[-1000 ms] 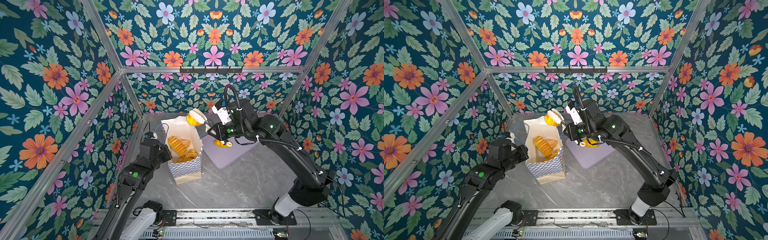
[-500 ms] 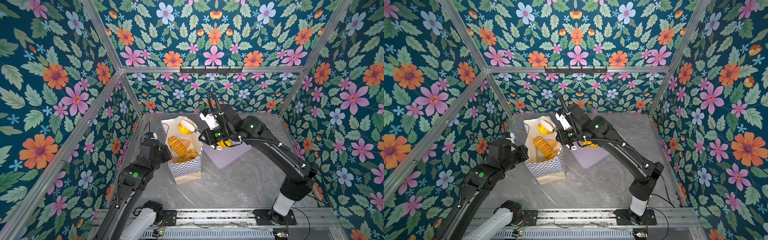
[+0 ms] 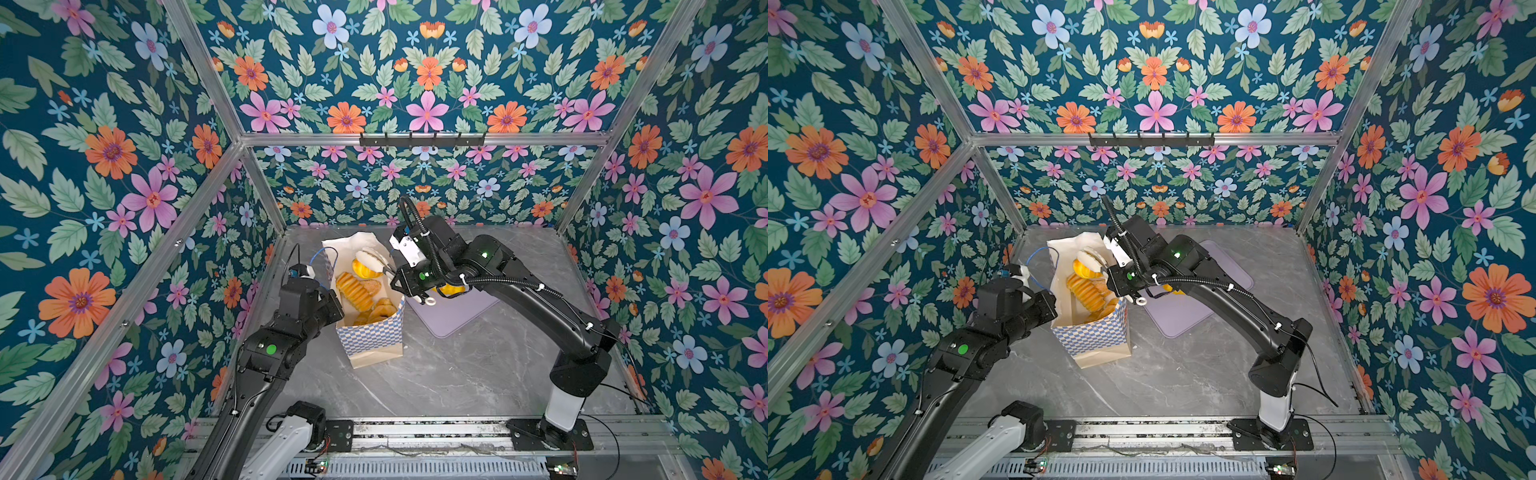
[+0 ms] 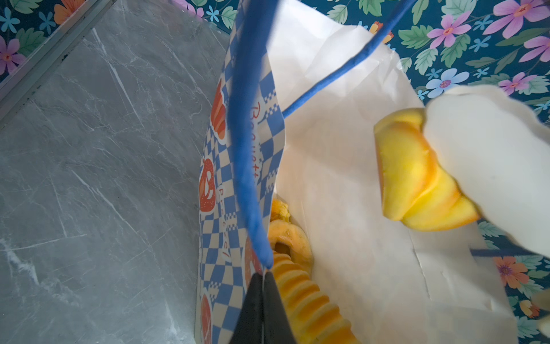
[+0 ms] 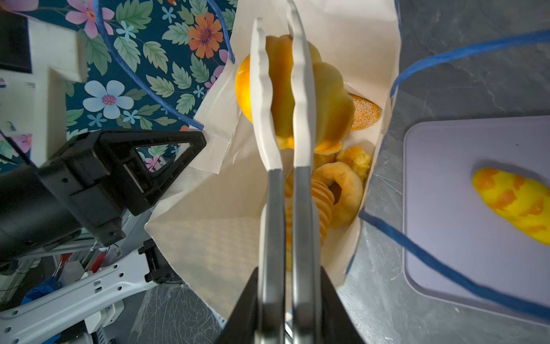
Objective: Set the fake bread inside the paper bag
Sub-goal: 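Lower the bun into the bag and open the tongs to release it, then raise the tongs out of the bag and move them over the tray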
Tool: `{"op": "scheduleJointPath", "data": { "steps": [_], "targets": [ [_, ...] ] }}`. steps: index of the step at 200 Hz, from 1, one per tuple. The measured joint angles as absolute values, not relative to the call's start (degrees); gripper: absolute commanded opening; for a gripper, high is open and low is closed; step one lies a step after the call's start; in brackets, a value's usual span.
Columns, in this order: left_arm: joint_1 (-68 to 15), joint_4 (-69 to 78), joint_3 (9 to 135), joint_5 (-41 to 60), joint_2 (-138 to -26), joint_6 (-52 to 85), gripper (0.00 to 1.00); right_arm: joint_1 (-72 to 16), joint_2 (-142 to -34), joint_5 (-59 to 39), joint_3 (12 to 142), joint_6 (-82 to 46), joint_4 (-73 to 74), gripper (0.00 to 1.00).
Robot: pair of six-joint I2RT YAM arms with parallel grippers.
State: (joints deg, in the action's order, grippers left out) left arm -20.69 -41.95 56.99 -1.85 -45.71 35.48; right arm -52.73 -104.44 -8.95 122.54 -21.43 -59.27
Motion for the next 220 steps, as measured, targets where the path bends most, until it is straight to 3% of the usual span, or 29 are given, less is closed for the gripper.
{"op": "scheduleJointPath", "data": {
  "steps": [90, 220],
  "targets": [
    [-20.7, -42.0, 57.0, -1.9, -45.1, 35.3, 0.07, -57.3, -109.3, -3.3, 129.2, -19.5, -64.3, 0.35],
    [-20.7, -42.1, 57.0, -2.2, -44.4, 35.4, 0.07, -57.4, -109.0, -1.1, 129.6, -18.9, -65.8, 0.48]
  ]
}}
